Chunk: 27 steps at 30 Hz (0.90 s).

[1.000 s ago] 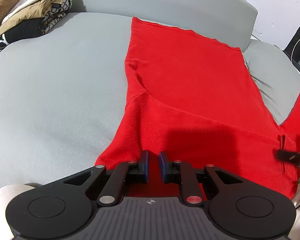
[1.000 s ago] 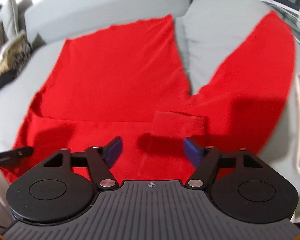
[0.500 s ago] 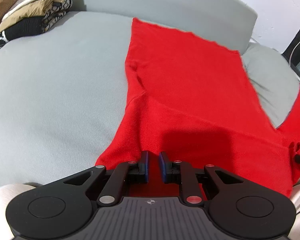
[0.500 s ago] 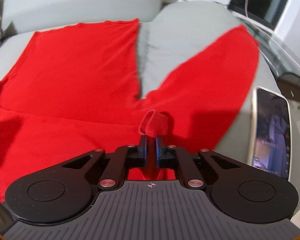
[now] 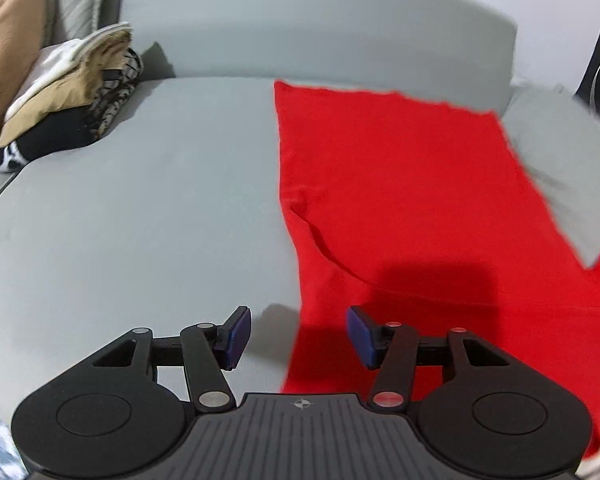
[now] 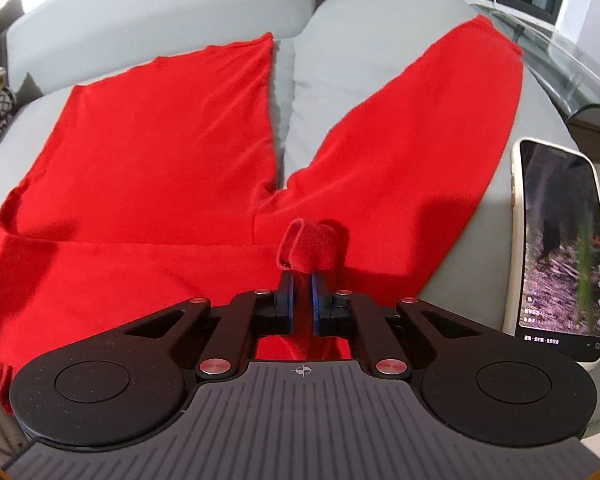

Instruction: Fold clothes

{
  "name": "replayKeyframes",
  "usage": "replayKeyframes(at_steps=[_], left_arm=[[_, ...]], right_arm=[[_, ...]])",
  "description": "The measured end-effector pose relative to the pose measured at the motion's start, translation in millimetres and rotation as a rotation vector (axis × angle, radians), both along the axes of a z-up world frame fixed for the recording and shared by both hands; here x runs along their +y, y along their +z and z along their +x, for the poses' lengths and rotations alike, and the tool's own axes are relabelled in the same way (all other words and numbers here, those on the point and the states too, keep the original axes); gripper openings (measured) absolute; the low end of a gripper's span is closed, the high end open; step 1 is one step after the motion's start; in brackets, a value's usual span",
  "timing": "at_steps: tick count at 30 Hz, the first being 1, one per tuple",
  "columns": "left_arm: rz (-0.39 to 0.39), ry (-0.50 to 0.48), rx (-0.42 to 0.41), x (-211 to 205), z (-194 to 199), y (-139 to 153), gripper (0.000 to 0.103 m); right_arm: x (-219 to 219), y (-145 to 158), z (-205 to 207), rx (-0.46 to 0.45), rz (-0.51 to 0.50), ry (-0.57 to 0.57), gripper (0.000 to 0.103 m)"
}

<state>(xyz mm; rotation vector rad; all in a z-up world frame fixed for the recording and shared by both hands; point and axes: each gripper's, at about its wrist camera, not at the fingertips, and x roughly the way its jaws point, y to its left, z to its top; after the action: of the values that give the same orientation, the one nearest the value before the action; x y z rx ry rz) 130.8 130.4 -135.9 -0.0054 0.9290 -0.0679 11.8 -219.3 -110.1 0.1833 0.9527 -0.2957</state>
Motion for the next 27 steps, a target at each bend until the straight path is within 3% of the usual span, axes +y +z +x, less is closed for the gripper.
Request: replayKeyframes(at_steps=[2, 3, 4, 6, 11, 14, 19, 22, 24, 26, 27], left_arm=[[0.024, -0.036, 0.015, -4, 11, -6, 0.037], [0.033, -0.062, 0.018, -5, 14, -9, 0.017], [0.041, -0.087, 0.02, -7, 17, -11, 0.007], [0.052, -0.103, -0.001, -7, 13, -10, 0.005], [-0.104, 0.02, -0.055, 30, 3, -2, 0.005], [-0.125, 0.046, -0.063, 38, 1, -6, 0.005], [-0.142, 0.077, -0.053, 38, 3, -16, 0.007], [-0.123, 0.032, -0.043, 39, -2, -8, 0.015], [-0.109, 0.001, -0.036, 39, -5, -2, 0.02], [-0.08, -0.045, -0.03, 38, -16, 9, 0.03], [-0.062, -0.07, -0.029, 37, -24, 13, 0.035]], right_arm=[[-1, -1, 0, 0.002, 0.009, -0.003, 0.008], [0, -2, 0, 0.003, 0.01, -0.002, 0.008], [0, -1, 0, 0.003, 0.006, 0.0, 0.008], [2, 1, 0, -0.006, -0.006, 0.001, 0.008], [5, 25, -4, -0.101, -0.064, -0.01, 0.007], [5, 37, -2, -0.135, -0.09, -0.003, 0.006], [-10, 11, 7, -0.072, -0.103, -0.074, 0.006], [-26, -5, 9, -0.003, -0.069, -0.096, 0.009], [-30, 0, 1, -0.02, -0.037, -0.103, 0.018], [-30, 10, -9, -0.047, -0.006, -0.113, 0.046], [-28, 16, -14, -0.064, 0.005, -0.111, 0.049]])
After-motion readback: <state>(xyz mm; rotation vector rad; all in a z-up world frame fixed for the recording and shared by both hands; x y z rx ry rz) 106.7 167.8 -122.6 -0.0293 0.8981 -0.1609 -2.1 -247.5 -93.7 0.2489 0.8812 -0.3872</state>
